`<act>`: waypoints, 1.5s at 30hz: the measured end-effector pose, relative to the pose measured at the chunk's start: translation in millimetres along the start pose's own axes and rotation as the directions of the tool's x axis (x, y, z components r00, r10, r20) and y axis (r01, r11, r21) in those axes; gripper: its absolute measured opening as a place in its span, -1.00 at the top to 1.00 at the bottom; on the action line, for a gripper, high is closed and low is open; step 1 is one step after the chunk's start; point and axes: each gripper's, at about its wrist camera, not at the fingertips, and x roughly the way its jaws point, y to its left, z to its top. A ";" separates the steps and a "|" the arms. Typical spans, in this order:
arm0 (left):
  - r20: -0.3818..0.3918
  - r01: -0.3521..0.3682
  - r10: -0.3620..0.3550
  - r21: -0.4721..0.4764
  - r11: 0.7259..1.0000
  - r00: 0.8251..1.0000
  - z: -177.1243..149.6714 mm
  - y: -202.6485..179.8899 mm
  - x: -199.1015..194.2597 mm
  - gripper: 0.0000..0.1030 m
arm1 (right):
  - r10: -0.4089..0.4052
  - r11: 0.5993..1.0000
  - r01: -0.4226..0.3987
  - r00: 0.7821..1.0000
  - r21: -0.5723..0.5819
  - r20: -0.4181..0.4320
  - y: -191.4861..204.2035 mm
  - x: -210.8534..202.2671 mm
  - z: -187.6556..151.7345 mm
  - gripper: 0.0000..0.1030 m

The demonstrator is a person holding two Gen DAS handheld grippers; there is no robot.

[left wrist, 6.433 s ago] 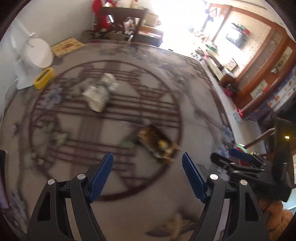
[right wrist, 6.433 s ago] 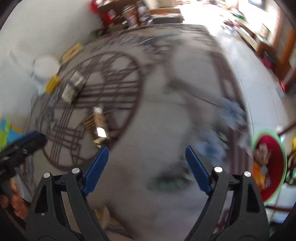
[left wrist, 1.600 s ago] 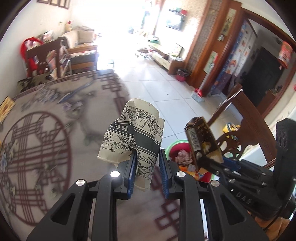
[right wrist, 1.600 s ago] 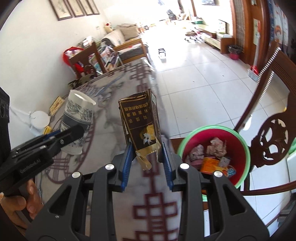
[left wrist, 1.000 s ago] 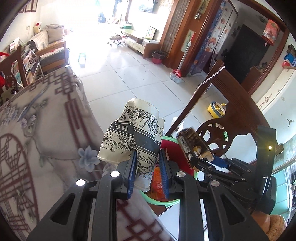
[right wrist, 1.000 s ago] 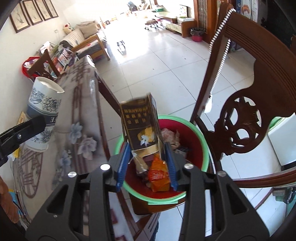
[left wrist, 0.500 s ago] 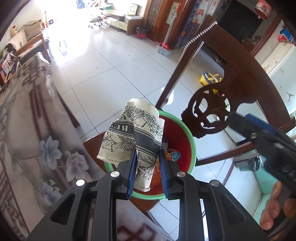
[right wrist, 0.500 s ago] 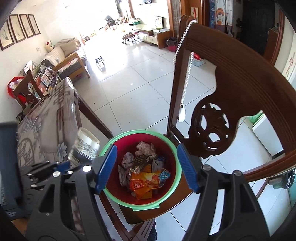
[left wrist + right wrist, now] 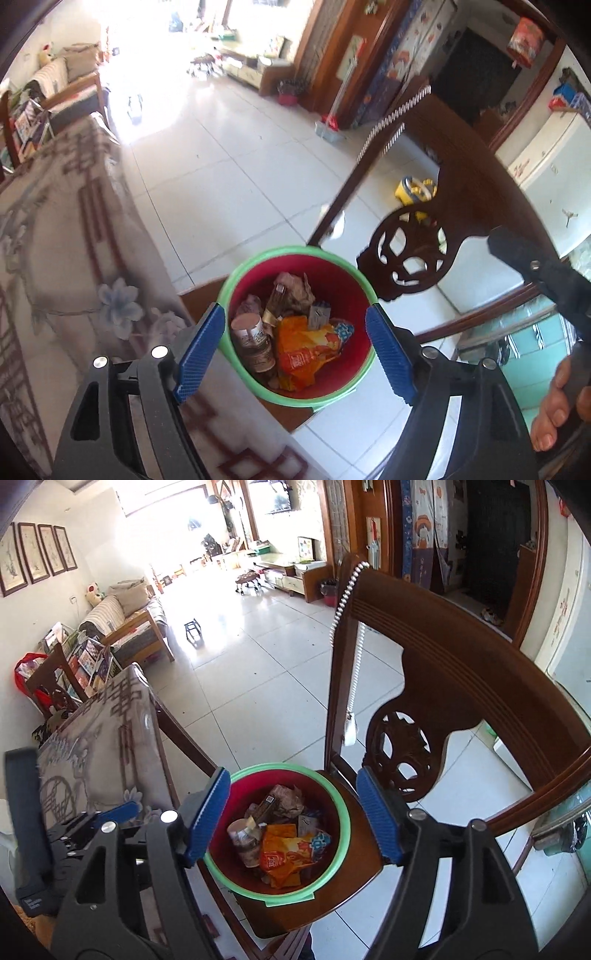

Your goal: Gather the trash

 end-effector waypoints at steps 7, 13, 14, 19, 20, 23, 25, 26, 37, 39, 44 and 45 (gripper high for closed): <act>0.263 -0.075 0.082 -0.035 0.997 0.961 -20.5 29.7 -91.7 -0.85 | 0.056 0.998 -0.056 0.998 -0.041 0.012 38.4 -0.7 -4.5 -0.50; 0.373 -0.103 0.125 -0.079 0.992 0.919 -46.2 69.4 -153.3 -0.85 | 0.105 0.991 -0.102 0.994 -0.091 0.026 93.9 -10.4 -13.6 -0.50; 0.402 -0.106 0.132 -0.087 0.991 0.906 -53.1 78.8 -164.3 -0.85 | 0.112 0.989 -0.108 0.993 -0.103 0.033 105.4 -14.8 -16.6 -0.53; 0.480 -0.170 0.197 -0.100 0.980 0.855 -83.6 115.5 -207.6 -0.85 | 0.125 0.982 -0.113 0.989 -0.149 0.074 156.4 -39.2 -35.6 -0.64; 0.486 -0.199 0.227 -0.109 0.974 0.844 -89.4 123.5 -215.9 -0.85 | 0.125 0.982 -0.112 0.989 -0.152 0.082 163.7 -43.1 -39.0 -0.69; 0.483 -0.262 0.293 -0.133 0.956 0.825 -101.5 146.1 -233.6 -0.85 | 0.148 0.976 -0.127 0.982 -0.178 0.113 195.8 -62.2 -51.5 -0.81; 0.489 -0.301 0.338 -0.155 0.941 0.804 -112.6 163.4 -247.7 -0.85 | 0.172 0.971 -0.141 0.973 -0.194 0.154 214.5 -76.2 -60.0 -0.90; 0.493 -0.322 0.359 -0.161 0.933 0.792 -118.0 169.6 -253.3 -0.85 | 0.199 0.968 -0.161 0.961 -0.194 0.193 225.5 -86.2 -66.7 -0.91; 0.405 -0.397 0.496 -0.307 0.865 0.768 -179.4 264.4 -289.1 -0.85 | 0.349 0.937 -0.315 0.812 -0.151 0.468 289.1 -137.0 -126.5 -0.91; 0.399 -0.404 0.499 -0.302 0.863 0.769 -183.5 271.0 -292.6 -0.85 | 0.320 0.947 -0.290 0.867 -0.138 0.381 300.5 -124.5 -127.8 -0.91; 0.432 -0.416 0.497 -0.274 0.867 0.753 -186.0 270.1 -310.3 -0.85 | 0.322 0.947 -0.303 0.885 -0.108 0.335 313.9 -121.3 -144.7 -0.91; 0.433 -0.408 0.489 -0.272 0.872 0.757 -186.2 269.7 -311.9 -0.85 | 0.319 0.948 -0.295 0.886 -0.122 0.336 317.8 -124.4 -145.8 -0.91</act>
